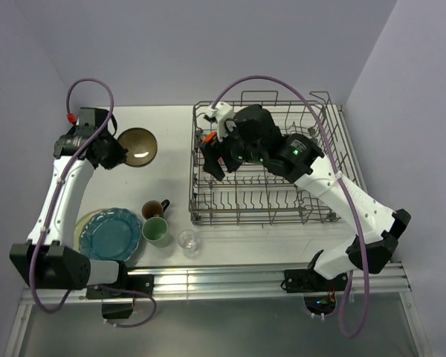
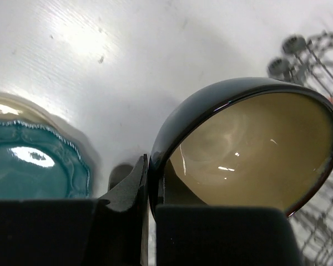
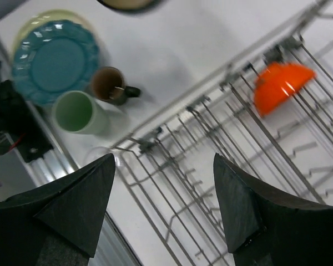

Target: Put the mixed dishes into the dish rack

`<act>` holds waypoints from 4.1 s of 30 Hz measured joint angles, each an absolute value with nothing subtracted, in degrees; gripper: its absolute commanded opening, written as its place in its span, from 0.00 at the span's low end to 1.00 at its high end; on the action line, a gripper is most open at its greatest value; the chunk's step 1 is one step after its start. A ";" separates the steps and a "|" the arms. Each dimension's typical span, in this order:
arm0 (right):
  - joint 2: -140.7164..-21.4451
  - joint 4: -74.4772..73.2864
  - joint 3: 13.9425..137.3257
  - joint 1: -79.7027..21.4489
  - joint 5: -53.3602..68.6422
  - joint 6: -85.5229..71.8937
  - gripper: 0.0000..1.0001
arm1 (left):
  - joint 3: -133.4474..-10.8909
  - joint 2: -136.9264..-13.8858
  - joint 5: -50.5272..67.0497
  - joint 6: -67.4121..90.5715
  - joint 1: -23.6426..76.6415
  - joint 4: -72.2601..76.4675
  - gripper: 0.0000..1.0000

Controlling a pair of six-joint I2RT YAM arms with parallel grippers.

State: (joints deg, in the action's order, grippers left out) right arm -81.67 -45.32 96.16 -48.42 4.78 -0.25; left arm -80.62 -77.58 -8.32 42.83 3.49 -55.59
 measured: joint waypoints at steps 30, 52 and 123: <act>-98.98 -46.81 103.94 -71.24 7.84 13.76 0.74 | -72.97 -63.55 3.62 47.72 20.95 -69.63 0.00; -102.00 -43.51 101.06 -74.24 -3.18 15.35 0.12 | -73.76 -60.62 6.33 48.12 23.44 -72.18 0.00; -104.51 61.21 61.58 -12.47 39.38 -83.18 0.00 | -65.41 -50.06 -3.79 54.89 23.70 -70.76 0.92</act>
State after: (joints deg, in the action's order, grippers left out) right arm -104.51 61.21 61.58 -12.47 39.38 -83.18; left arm -65.41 -50.06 -3.79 54.89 23.70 -70.76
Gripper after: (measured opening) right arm 0.190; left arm 0.923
